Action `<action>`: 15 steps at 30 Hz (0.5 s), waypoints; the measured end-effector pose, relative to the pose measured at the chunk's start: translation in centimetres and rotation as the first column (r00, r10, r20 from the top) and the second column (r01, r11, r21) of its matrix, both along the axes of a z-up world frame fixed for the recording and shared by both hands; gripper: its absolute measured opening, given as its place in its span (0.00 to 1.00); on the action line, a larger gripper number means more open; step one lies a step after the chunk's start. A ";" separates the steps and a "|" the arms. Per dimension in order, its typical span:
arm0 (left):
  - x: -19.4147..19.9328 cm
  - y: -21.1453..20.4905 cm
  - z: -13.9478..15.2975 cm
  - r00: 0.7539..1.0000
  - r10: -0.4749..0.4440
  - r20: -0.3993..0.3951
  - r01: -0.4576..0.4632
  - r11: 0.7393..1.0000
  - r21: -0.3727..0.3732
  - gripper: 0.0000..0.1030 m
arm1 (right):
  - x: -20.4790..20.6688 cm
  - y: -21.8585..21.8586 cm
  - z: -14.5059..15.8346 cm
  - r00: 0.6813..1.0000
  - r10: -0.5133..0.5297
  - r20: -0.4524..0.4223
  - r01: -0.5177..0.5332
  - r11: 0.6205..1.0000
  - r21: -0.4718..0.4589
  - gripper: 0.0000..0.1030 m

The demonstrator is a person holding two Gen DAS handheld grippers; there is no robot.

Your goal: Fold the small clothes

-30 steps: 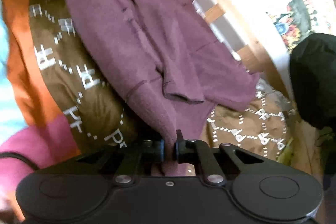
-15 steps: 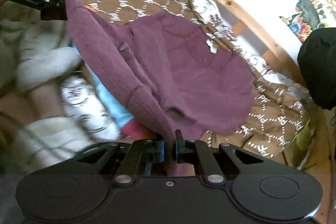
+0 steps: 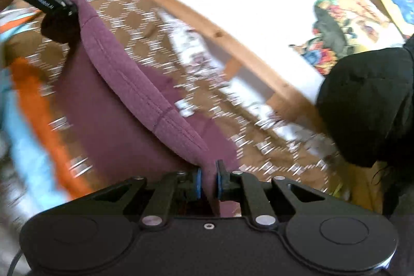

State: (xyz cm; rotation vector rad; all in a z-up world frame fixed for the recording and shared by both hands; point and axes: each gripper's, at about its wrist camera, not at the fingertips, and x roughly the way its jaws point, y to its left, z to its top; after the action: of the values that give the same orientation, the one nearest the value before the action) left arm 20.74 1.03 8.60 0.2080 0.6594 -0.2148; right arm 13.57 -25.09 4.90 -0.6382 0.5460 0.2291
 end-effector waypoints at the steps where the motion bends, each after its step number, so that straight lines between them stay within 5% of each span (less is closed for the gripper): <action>1: 1.9 -0.1 -0.7 1.000 0.013 -0.009 -0.013 1.000 -0.002 0.10 | 1.5 -0.5 -0.5 1.000 -0.011 0.007 0.011 1.000 0.006 0.12; 7: 10.5 0.3 -5.8 0.993 0.074 -0.093 -0.077 0.996 -0.036 0.11 | 10.9 -2.0 -4.9 0.997 -0.073 -0.023 0.075 0.993 0.096 0.12; 12: 13.9 0.2 -11.2 0.982 0.107 -0.159 -0.118 0.991 -0.065 0.11 | 15.5 -3.0 -9.8 0.986 -0.149 -0.075 0.163 0.960 0.226 0.16; 15: 14.7 0.6 -13.4 0.975 0.105 -0.194 -0.119 0.991 -0.066 0.21 | 16.8 -3.5 -12.1 0.979 -0.173 -0.107 0.196 0.940 0.279 0.37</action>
State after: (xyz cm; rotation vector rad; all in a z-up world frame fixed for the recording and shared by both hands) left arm 35.42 1.64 -4.82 0.0759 0.8484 -0.1522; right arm 30.34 -28.59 -7.19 -0.2916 0.6329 0.1537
